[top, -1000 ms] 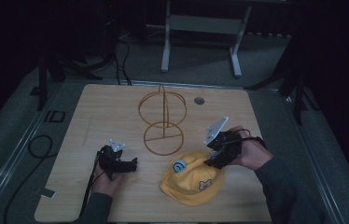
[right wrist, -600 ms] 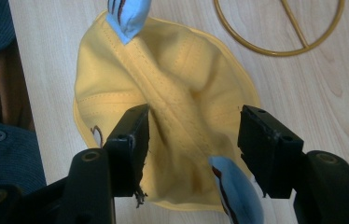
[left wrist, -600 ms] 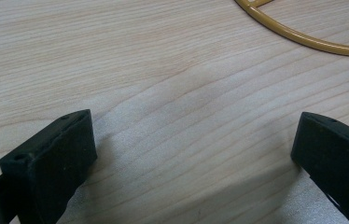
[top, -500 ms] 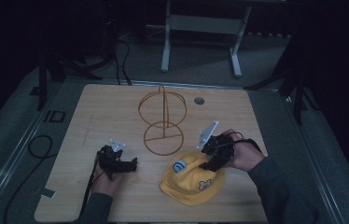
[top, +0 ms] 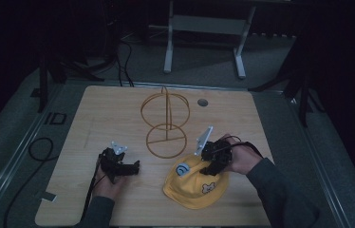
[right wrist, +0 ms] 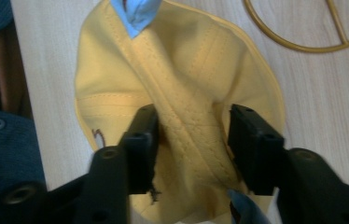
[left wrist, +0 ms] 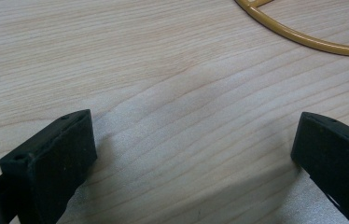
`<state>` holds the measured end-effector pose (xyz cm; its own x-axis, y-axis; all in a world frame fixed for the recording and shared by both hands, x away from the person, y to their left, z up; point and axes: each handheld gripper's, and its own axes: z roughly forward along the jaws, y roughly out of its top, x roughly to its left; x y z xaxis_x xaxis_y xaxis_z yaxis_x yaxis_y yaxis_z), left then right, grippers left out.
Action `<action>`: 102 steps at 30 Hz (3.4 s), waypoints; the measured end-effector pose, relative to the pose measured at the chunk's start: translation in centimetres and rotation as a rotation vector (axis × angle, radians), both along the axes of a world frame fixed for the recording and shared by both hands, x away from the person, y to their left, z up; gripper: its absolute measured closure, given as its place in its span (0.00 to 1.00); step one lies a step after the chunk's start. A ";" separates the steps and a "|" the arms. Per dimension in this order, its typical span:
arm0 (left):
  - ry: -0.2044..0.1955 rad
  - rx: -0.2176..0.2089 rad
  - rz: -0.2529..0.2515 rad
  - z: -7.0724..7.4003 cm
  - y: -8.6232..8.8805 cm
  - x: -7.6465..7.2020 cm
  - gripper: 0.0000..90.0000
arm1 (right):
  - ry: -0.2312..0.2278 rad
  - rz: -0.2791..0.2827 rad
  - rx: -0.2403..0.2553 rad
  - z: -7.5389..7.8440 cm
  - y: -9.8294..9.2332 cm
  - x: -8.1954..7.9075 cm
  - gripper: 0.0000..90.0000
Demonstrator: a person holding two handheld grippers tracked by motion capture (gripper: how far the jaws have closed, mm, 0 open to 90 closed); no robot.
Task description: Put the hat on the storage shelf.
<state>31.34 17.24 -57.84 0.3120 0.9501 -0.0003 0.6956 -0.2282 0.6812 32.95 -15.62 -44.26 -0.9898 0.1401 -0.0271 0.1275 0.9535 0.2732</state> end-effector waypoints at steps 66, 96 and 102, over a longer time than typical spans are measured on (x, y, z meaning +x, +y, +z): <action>-0.002 -0.002 0.000 0.0 0.0 0.0 0.00 | -0.097 -0.296 0.114 10.1 -9.0 5.6 0.90; -0.001 0.000 0.000 0.0 0.0 0.0 0.00 | -0.155 -0.391 0.182 13.9 -11.3 8.1 0.90; -0.001 0.001 -0.001 0.0 0.0 0.0 0.00 | -0.169 -0.404 0.213 14.6 -11.9 8.2 0.90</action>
